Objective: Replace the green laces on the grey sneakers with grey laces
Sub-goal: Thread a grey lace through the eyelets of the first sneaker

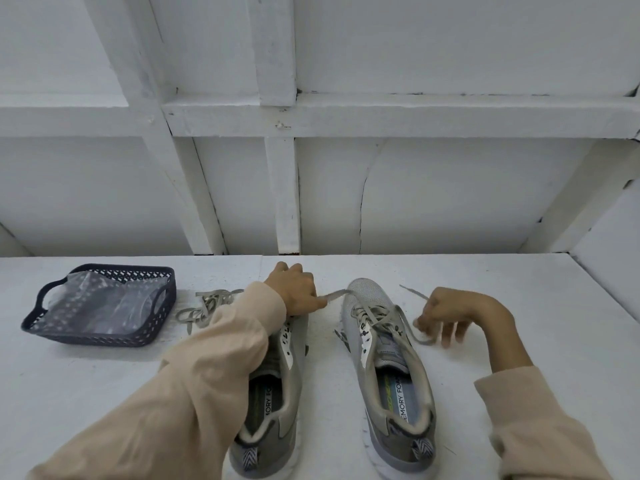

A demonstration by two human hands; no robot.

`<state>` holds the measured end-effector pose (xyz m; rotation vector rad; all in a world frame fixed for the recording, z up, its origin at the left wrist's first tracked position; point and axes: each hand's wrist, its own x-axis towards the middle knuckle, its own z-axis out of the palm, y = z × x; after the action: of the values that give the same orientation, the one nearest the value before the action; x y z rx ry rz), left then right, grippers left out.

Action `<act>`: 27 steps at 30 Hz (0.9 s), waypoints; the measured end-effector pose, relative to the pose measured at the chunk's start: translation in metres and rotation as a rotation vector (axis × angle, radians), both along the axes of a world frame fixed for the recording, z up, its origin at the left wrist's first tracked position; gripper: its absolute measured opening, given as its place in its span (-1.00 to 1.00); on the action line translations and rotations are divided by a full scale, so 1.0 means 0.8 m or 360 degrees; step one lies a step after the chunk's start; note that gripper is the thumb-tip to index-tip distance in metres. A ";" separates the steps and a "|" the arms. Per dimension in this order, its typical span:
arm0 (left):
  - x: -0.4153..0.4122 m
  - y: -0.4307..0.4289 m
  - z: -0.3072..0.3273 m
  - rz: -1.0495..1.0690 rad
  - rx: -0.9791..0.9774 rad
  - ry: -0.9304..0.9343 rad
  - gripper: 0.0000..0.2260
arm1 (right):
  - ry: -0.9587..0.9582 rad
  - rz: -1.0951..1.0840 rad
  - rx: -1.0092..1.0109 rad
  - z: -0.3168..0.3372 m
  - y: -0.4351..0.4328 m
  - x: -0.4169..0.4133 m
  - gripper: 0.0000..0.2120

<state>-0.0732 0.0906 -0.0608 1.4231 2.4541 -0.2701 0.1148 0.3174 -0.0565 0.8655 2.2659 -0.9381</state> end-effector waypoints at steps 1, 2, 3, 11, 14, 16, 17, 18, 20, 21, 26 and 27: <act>-0.001 0.003 -0.003 0.0034 0.0043 -0.0007 -0.60 | 0.0112 -0.0053 0.0103 -0.002 0.004 -0.004 -0.84; -0.002 0.006 -0.007 0.0065 0.0104 0.0003 -0.59 | 0.0240 -0.0104 0.0241 -0.008 0.009 -0.010 -0.88; -0.004 0.009 -0.010 0.0097 0.0161 0.0040 -0.57 | 0.0374 -0.0169 0.0391 -0.015 0.012 -0.017 -0.92; -0.004 0.036 -0.032 0.0278 0.0174 0.0235 -0.85 | 0.0975 -0.0538 0.0896 -0.103 -0.003 -0.034 -0.93; -0.004 0.047 -0.041 0.0267 0.0198 0.0301 -0.67 | 0.1100 -0.0541 0.1009 -0.118 -0.010 -0.029 -0.90; -0.003 0.054 -0.048 0.0155 0.0224 0.0313 -0.55 | 0.1112 -0.0482 0.1100 -0.123 -0.014 -0.027 -0.90; -0.002 0.057 -0.050 0.0062 0.0219 0.0253 -0.51 | 0.1123 -0.0462 0.1126 -0.127 -0.014 -0.026 -0.91; 0.000 0.060 -0.053 -0.0029 0.0197 0.0150 -0.48 | 0.1141 -0.0463 0.1126 -0.129 -0.016 -0.025 -0.91; 0.001 0.065 -0.058 -0.0127 0.0158 -0.0053 -0.49 | 0.1219 -0.0508 0.1068 -0.131 -0.018 -0.022 -0.92; 0.001 0.067 -0.060 -0.0143 0.0180 -0.0093 -0.56 | 0.1279 -0.0550 0.0997 -0.131 -0.019 -0.020 -0.92; 0.000 0.061 -0.063 -0.0106 0.0356 0.0084 -0.82 | 0.1555 -0.0838 0.0375 -0.119 -0.038 -0.011 -0.91; 0.001 0.060 -0.062 -0.0088 0.0341 0.0147 -0.82 | 0.1594 -0.0873 0.0273 -0.114 -0.043 -0.009 -0.89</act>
<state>-0.0726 0.1386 -0.1102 1.6001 2.5859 -0.0882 0.1079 0.2831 -0.1474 1.3387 3.0203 -1.7309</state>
